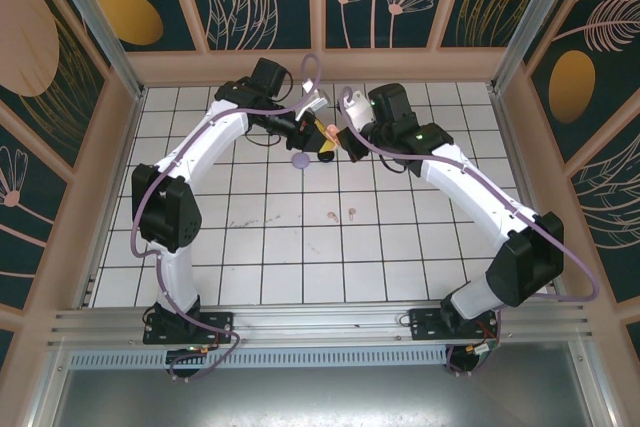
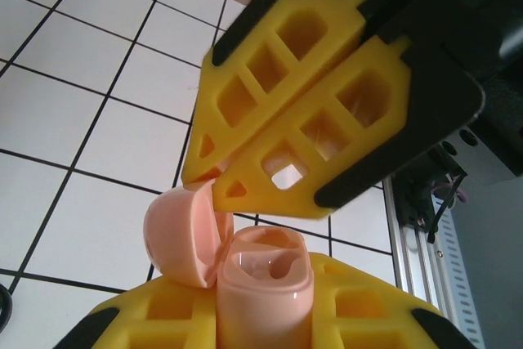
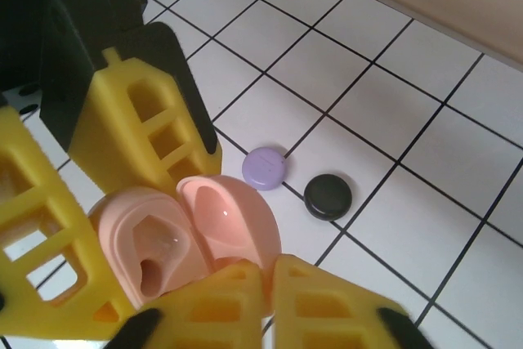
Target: Insert the wireless bluetooth earbuds into the charging case
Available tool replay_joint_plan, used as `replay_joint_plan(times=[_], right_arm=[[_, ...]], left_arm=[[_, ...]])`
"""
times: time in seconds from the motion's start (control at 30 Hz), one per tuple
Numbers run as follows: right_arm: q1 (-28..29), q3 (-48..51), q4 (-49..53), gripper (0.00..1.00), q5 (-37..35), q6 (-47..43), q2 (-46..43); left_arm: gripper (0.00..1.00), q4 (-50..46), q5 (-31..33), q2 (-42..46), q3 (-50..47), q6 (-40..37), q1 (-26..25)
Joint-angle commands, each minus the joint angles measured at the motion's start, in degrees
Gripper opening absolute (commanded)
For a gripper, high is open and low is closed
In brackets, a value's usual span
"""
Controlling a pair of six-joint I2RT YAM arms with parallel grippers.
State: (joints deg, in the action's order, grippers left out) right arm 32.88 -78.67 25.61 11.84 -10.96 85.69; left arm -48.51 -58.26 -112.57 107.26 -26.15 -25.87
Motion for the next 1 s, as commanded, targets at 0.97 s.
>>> replay_joint_plan(times=[0.97], right_arm=[[8.60, 21.99, -2.94, 0.38, -3.97, 29.77, -0.40]], left_arm=[[0.00, 107.36, 31.38, 41.22, -63.78, 34.66, 4.59]])
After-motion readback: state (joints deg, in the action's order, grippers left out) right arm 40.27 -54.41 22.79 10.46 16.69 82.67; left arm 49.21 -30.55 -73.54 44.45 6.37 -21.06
